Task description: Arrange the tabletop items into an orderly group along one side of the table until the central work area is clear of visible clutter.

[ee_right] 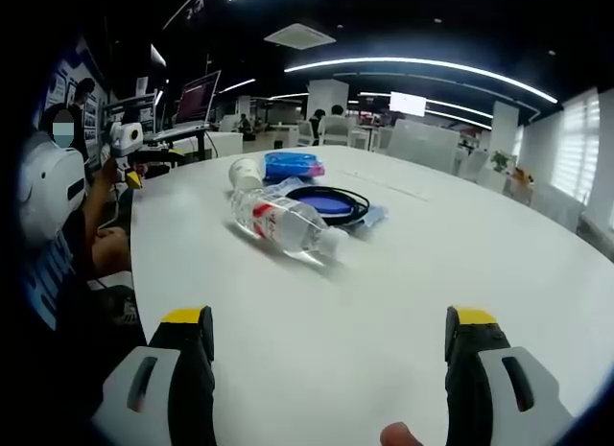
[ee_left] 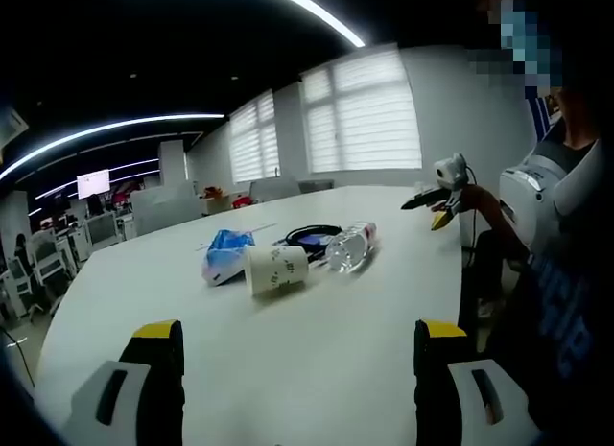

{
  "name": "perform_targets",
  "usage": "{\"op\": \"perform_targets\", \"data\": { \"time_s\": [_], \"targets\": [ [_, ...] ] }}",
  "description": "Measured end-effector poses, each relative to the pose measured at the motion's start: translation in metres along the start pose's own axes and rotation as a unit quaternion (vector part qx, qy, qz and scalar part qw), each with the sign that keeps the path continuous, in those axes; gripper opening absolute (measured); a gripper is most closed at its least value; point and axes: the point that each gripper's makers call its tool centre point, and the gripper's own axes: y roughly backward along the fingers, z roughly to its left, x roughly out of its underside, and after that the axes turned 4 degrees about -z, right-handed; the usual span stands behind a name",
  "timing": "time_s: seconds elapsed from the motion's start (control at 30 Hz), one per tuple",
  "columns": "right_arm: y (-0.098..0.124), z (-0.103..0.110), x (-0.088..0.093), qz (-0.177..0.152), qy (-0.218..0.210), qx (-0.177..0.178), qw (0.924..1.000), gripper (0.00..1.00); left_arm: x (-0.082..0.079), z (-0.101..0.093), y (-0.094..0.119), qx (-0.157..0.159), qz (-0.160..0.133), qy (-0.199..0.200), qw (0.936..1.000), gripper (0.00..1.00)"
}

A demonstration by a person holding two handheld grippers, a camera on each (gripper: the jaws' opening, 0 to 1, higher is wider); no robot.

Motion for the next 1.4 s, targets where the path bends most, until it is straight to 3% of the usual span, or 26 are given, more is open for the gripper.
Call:
{"op": "perform_targets", "data": {
  "time_s": [1.4],
  "targets": [
    [-0.0057,0.0038,-0.0021,-0.002,0.001,-0.009,1.0000,0.97,0.0006,-0.0004,-0.0056,0.001,0.003,0.001,1.0000,0.99]
  ]
}}
